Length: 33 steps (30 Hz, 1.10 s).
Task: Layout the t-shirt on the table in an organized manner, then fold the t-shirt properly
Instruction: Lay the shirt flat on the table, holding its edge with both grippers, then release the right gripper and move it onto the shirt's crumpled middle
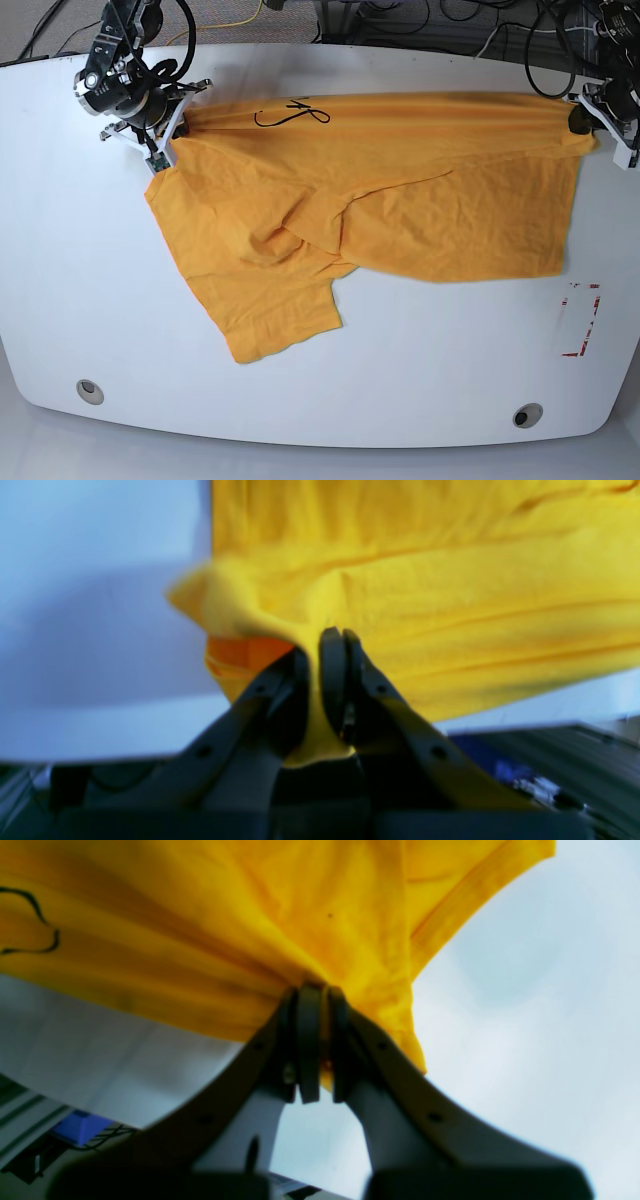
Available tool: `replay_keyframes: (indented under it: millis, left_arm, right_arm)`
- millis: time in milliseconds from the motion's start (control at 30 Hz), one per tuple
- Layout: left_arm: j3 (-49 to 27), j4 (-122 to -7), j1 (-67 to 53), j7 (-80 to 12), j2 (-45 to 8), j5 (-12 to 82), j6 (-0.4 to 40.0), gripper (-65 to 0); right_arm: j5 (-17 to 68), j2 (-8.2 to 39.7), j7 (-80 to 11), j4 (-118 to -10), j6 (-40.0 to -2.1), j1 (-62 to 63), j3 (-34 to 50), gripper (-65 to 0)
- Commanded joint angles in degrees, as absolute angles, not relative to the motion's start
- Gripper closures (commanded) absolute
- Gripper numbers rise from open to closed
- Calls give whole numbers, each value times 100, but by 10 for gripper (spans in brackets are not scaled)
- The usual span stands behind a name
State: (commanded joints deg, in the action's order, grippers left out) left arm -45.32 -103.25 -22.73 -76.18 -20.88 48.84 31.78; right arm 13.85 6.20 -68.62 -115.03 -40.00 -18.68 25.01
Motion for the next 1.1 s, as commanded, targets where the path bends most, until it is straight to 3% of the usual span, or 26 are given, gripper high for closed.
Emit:
replay_keyframes:
  millis: [233, 300, 500, 600, 700, 1100]
  left_arm:
    - [-4488, -10325, -2457, -7618, -2088, 4910, 3178, 0]
    - [-4488, -10325, -2457, -7618, -2088, 4910, 3178, -36]
    - [-4523, -10325, -2466, -7626, -2088, 4901, 3178, -258]
    - [-4523, -10325, -2466, -7626, -2088, 4910, 3178, -319]
    - [-4532, -10325, -2457, -7626, -2097, 4927, 3178, -321]
    - [-4523, -10369, -2281, -7635, -2123, 4936, 3187, -319]
  right_arm:
    - [1376, 611, -6853, -11495, -4000, -1886, 2501, -35]
    - [1376, 611, -6853, -11495, -4000, -1886, 2501, -82]
    - [1402, 611, -6853, -11512, -4000, -1886, 2501, -368]
    - [1429, 611, -6853, -11521, -4000, -1886, 2510, -472]
    - [1429, 602, -6853, -11530, -4000, -1851, 2510, -544]
    - [1402, 4, -6844, -11477, -4000, -690, 2501, -560]
